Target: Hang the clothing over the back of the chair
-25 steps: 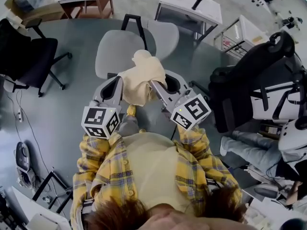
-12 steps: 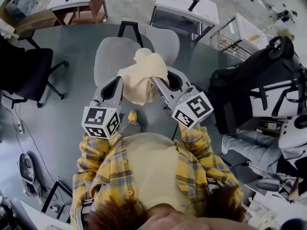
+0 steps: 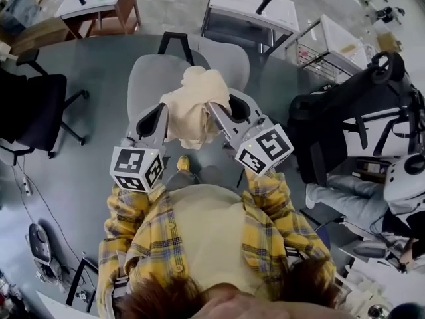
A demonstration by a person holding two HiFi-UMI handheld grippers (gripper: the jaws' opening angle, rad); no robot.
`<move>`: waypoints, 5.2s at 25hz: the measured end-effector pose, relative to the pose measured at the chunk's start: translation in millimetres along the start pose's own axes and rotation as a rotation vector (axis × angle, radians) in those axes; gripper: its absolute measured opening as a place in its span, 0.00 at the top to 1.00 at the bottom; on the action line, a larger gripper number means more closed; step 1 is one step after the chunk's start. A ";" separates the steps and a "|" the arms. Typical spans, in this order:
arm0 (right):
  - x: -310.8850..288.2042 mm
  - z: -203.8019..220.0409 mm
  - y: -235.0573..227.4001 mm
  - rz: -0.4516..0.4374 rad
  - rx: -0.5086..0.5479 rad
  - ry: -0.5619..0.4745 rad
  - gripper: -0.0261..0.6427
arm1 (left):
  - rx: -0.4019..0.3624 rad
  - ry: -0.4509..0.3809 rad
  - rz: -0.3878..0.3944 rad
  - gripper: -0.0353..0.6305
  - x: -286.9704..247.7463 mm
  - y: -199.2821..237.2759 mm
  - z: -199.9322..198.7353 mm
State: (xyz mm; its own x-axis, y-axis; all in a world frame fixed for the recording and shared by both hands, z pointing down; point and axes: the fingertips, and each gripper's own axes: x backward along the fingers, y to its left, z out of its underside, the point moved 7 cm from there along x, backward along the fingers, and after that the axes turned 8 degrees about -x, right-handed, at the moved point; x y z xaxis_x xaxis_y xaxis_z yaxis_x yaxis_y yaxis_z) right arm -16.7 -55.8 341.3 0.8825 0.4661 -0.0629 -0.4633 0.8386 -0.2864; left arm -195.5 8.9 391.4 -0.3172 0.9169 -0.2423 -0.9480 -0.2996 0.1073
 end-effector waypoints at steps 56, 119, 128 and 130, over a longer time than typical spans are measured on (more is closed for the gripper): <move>-55.5 -116.8 -152.7 -0.146 0.110 -0.142 0.84 | -0.047 -0.045 -0.198 0.94 -121.9 -5.7 -54.9; 169.2 72.4 -258.4 0.693 -0.113 0.292 0.64 | -0.100 0.141 0.205 0.94 -210.5 -68.8 -6.2; 179.3 68.0 -241.8 0.682 -0.089 0.262 0.64 | -0.099 0.136 0.200 0.94 -195.7 -68.8 -2.2; 173.8 66.4 -234.1 0.667 -0.077 0.242 0.75 | -0.097 0.136 0.197 0.94 -191.2 -68.2 -1.1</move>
State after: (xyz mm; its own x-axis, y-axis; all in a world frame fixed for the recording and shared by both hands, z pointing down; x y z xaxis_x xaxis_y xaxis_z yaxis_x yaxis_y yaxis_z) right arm 239.7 -152.3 460.9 0.4099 0.7898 -0.4562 -0.9117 0.3699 -0.1789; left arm -70.2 -146.3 429.3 -0.4901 0.7965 -0.3541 -0.8636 -0.4988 0.0734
